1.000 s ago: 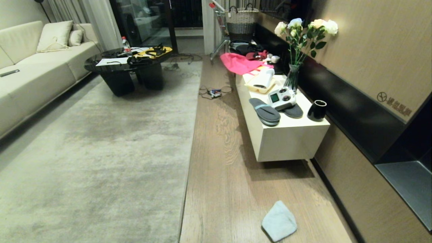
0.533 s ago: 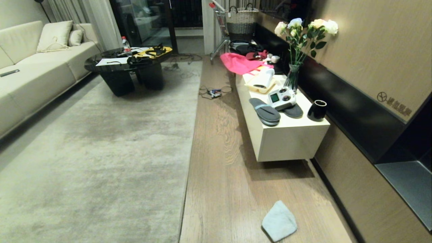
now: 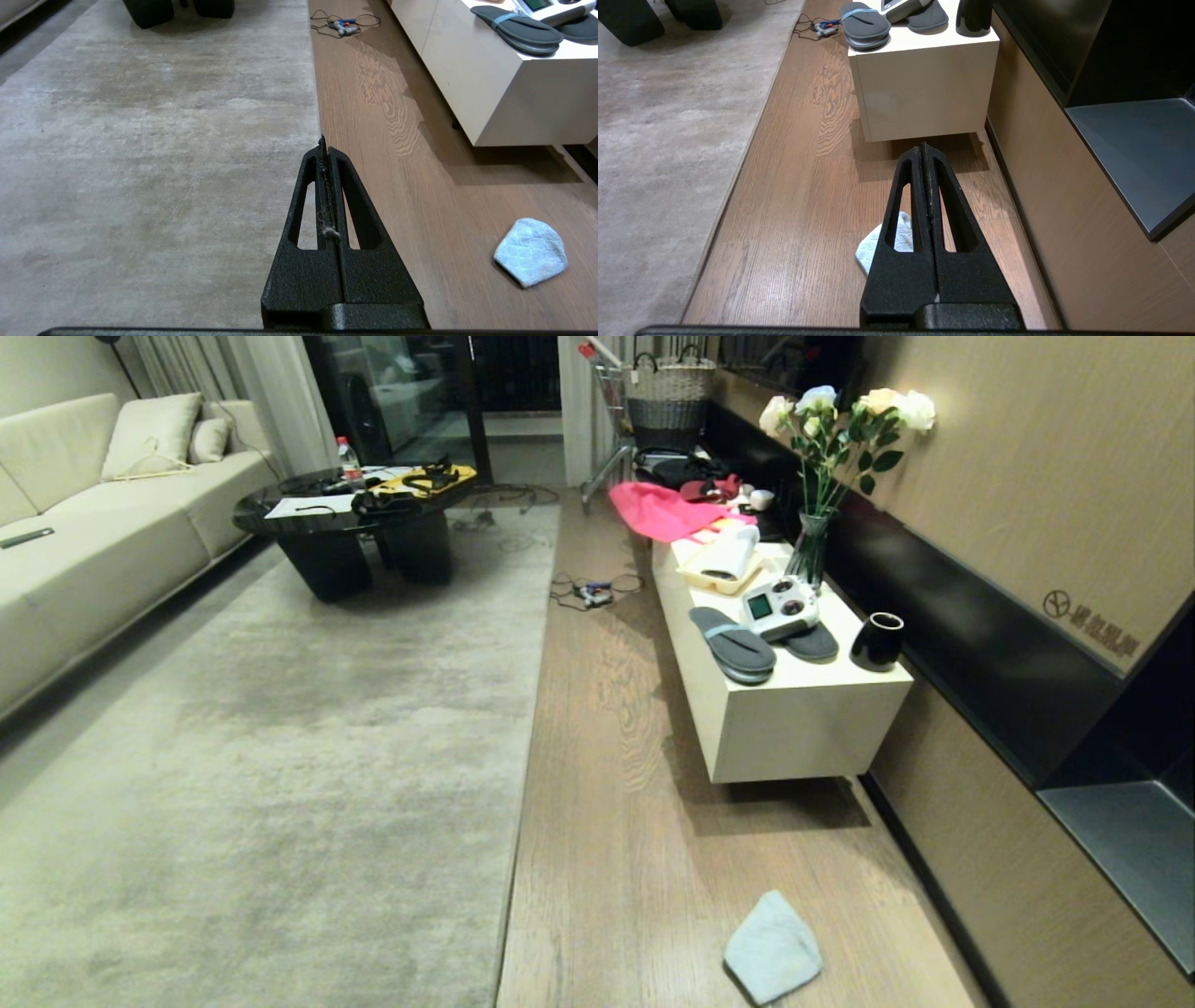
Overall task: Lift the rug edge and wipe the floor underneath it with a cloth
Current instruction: Pick up the rag
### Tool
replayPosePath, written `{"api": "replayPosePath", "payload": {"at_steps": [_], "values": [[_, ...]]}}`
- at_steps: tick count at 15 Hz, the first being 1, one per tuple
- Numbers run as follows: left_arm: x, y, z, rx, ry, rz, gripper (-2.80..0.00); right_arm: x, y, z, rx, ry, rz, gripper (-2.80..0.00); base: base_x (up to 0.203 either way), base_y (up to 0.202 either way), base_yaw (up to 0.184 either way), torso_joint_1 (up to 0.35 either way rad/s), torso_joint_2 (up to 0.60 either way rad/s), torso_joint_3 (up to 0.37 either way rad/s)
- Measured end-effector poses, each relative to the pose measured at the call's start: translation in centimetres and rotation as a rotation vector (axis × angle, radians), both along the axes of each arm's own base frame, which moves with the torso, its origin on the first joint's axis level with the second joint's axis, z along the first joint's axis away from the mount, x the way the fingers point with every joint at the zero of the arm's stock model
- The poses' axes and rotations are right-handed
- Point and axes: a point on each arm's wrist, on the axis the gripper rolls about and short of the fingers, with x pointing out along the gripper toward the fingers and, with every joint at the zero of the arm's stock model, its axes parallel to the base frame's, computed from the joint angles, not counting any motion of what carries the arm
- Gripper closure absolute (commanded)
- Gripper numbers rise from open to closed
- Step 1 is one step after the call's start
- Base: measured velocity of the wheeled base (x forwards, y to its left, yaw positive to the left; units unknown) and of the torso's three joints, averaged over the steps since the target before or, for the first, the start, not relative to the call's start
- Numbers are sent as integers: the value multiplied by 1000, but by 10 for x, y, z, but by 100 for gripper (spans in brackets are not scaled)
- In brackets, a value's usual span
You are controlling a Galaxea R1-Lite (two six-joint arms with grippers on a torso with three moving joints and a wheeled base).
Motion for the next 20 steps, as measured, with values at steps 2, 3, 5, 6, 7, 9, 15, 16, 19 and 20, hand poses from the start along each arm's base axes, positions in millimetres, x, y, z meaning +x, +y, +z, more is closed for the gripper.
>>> {"api": "replayPosePath", "payload": {"at_steps": [2,3,5,6,7,9,15,16,19,20], "values": [[0,0,0,0,0,-2,0,0,0,0,0,0,0,0,0,0,0,0,0,0],[0,0,0,-1,0,-3,0,0,0,0,1,0,0,0,0,0,0,-4,2,-92],[0,0,0,-1,0,-2,0,0,0,0,0,0,0,0,0,0,0,7,4,-165],[0,0,0,-1,0,-2,0,0,0,0,0,0,0,0,0,0,0,4,4,-189],[0,0,0,-1,0,-3,0,0,0,0,0,0,0,0,0,0,0,2,2,-193],[0,0,0,-1,0,-3,0,0,0,0,0,0,0,0,0,0,0,7,2,-195],[0,0,0,-1,0,-3,0,0,0,0,0,0,0,0,0,0,0,5,3,-195],[0,0,0,-1,-1,-3,0,0,0,0,1,0,0,0,0,0,0,0,2,-203],[0,0,0,-1,-1,-4,0,0,0,0,0,0,0,0,0,0,0,3,1,-201],[0,0,0,-1,-1,-3,0,0,0,0,0,0,0,0,0,0,0,2,2,-183]]}}
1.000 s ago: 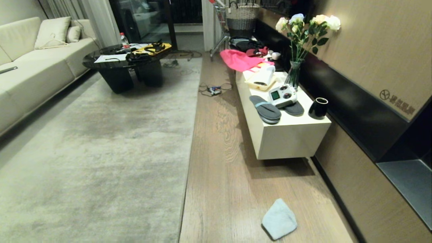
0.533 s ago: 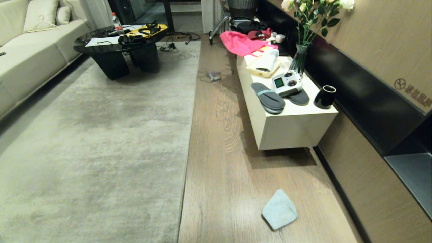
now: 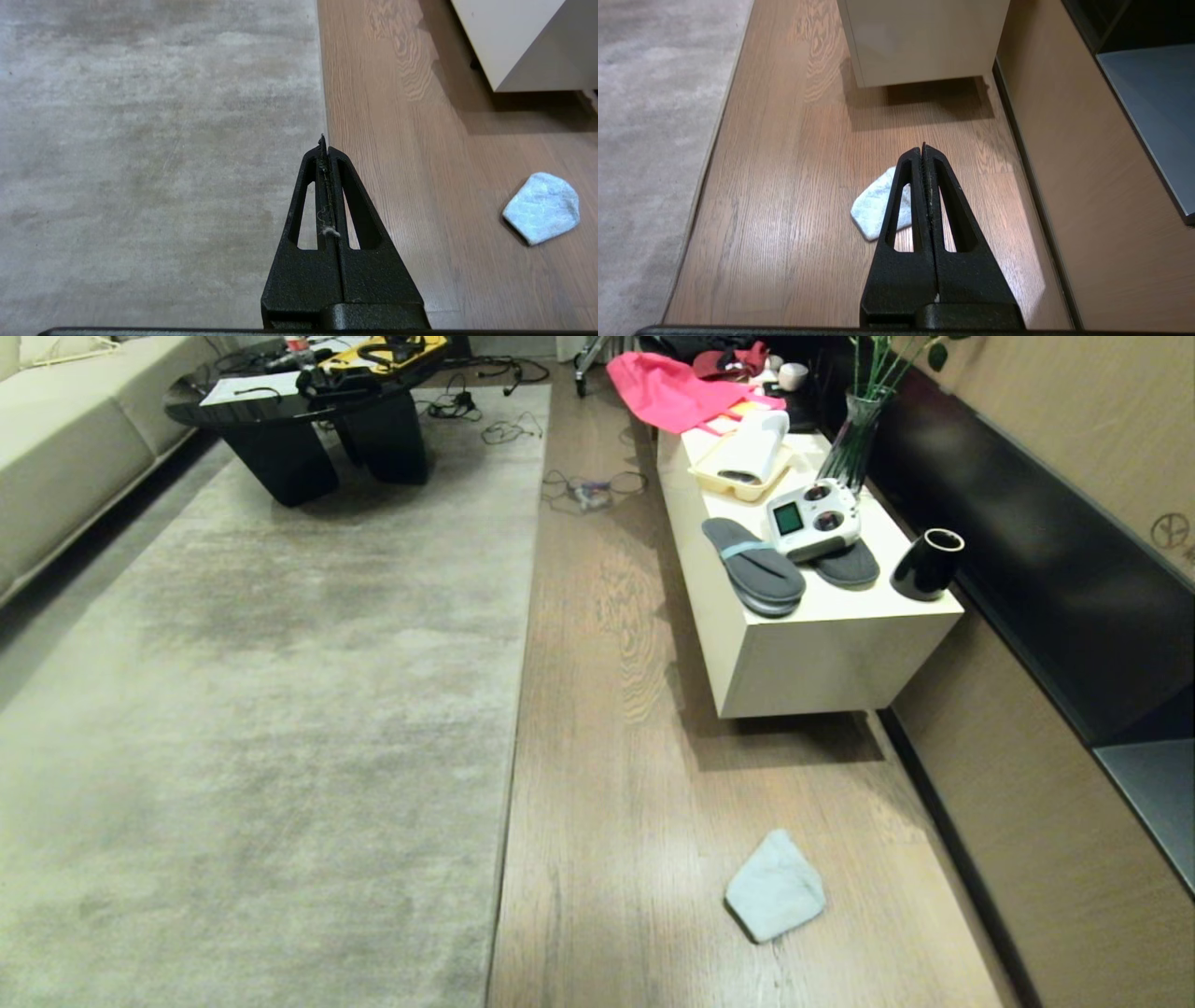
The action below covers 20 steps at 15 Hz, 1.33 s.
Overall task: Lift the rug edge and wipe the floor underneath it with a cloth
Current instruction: Pick up the rag
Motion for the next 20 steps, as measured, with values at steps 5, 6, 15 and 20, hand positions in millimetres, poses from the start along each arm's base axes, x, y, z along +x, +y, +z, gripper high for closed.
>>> {"api": "replayPosePath", "payload": {"at_steps": [5,6,15,20], "values": [[0,0,0,0,0,0,0,0,0,0,0,0,0,0,0,0,0,7,3,-201],[0,0,0,0,0,0,0,0,0,0,0,0,0,0,0,0,0,-3,2,-201],[0,0,0,0,0,0,0,0,0,0,0,0,0,0,0,0,0,3,1,-196],[0,0,0,0,0,-1,0,0,0,0,0,0,0,0,0,0,0,3,-1,-197]]}}
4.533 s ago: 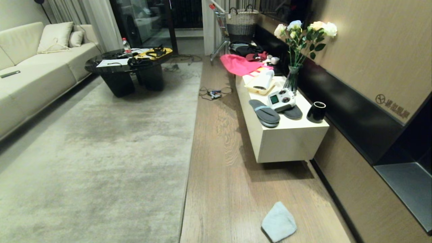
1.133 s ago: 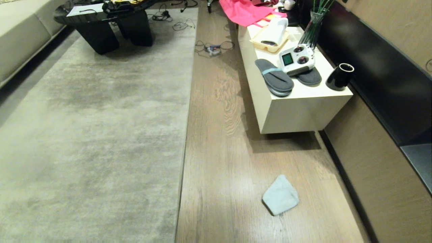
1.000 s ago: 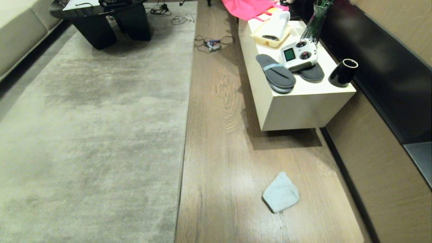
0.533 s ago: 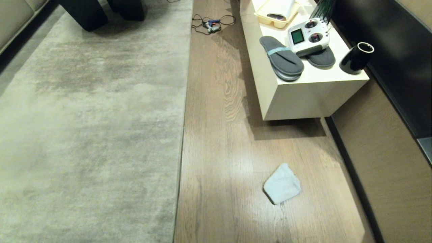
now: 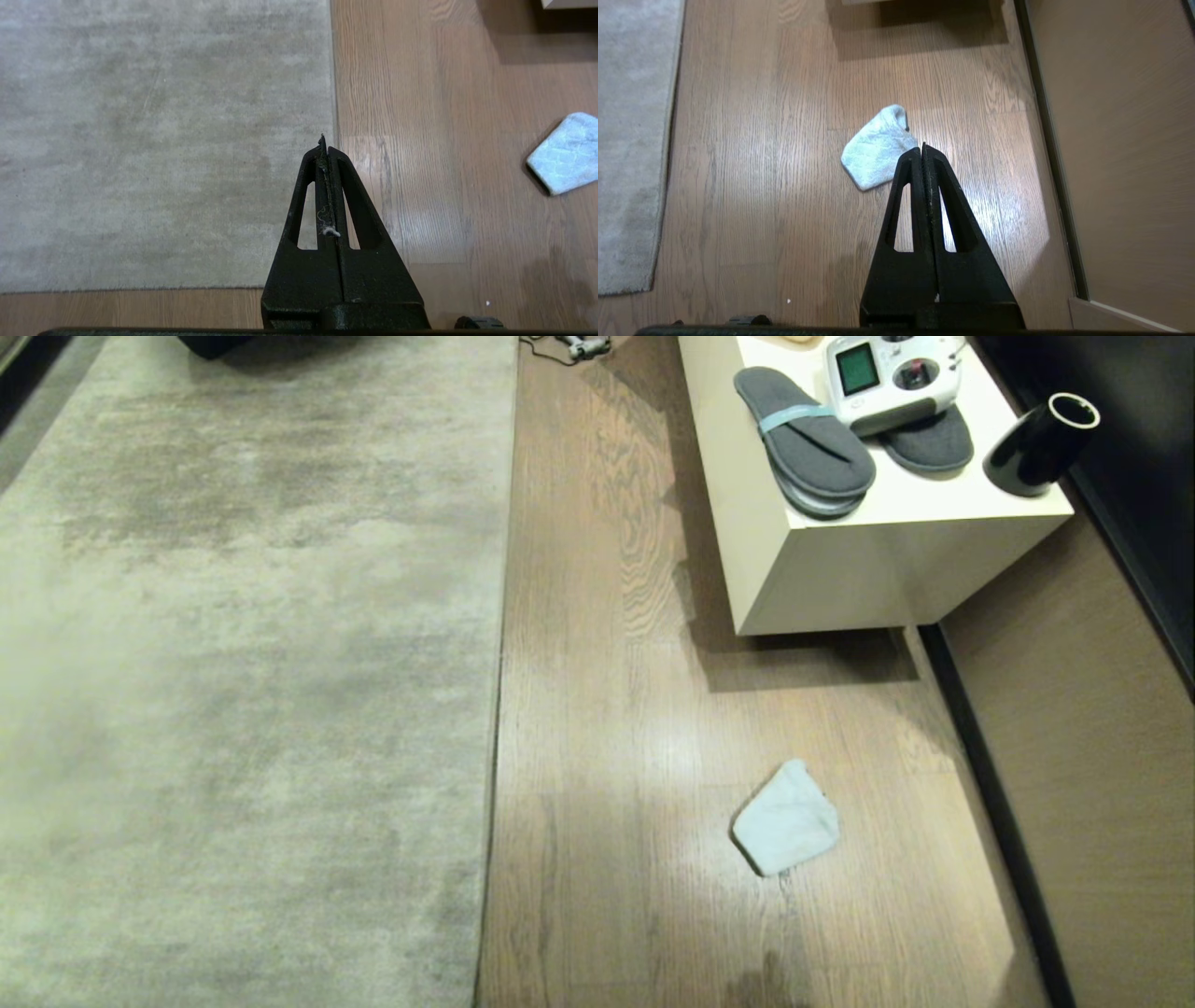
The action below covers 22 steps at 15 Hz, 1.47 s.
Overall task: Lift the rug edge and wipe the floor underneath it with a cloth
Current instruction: Pick up the rag
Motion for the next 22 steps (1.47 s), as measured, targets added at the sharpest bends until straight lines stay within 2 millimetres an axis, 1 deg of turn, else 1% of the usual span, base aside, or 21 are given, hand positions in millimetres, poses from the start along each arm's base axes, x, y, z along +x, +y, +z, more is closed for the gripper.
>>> {"api": "replayPosePath", "payload": {"at_steps": [22], "values": [[0,0,0,0,0,1,0,0,0,0,0,0,0,0,0,0,0,3,2,-198]]}}
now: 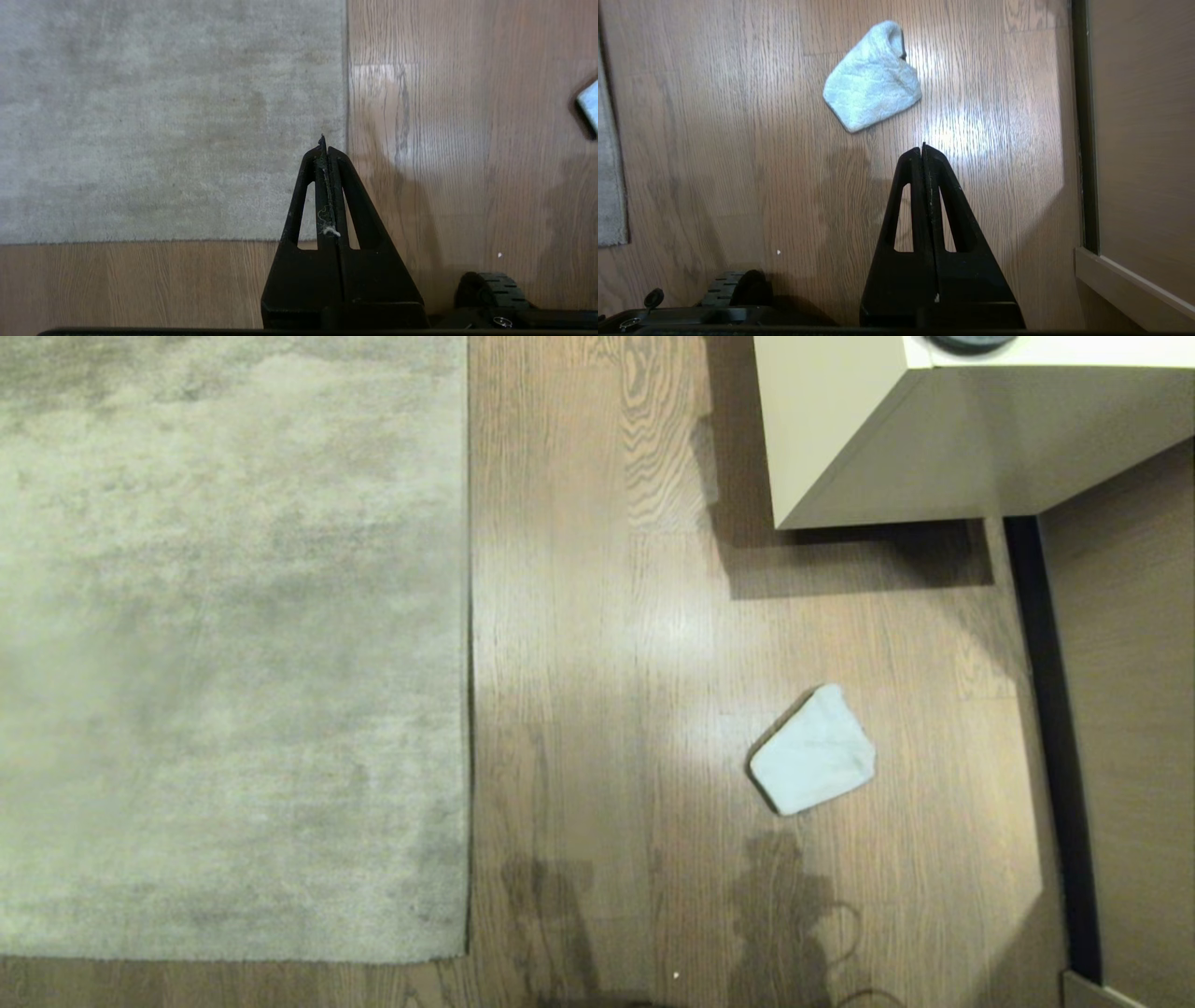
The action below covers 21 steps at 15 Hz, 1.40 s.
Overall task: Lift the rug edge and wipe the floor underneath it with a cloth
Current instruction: Pick up the rag
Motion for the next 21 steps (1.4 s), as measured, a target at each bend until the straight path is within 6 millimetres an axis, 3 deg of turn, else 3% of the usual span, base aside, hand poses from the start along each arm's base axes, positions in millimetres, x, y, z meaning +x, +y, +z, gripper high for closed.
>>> {"api": "replayPosePath", "payload": {"at_steps": [21], "values": [[0,0,0,0,0,-1,0,0,0,0,0,0,0,0,0,0,0,3,2,-197]]}}
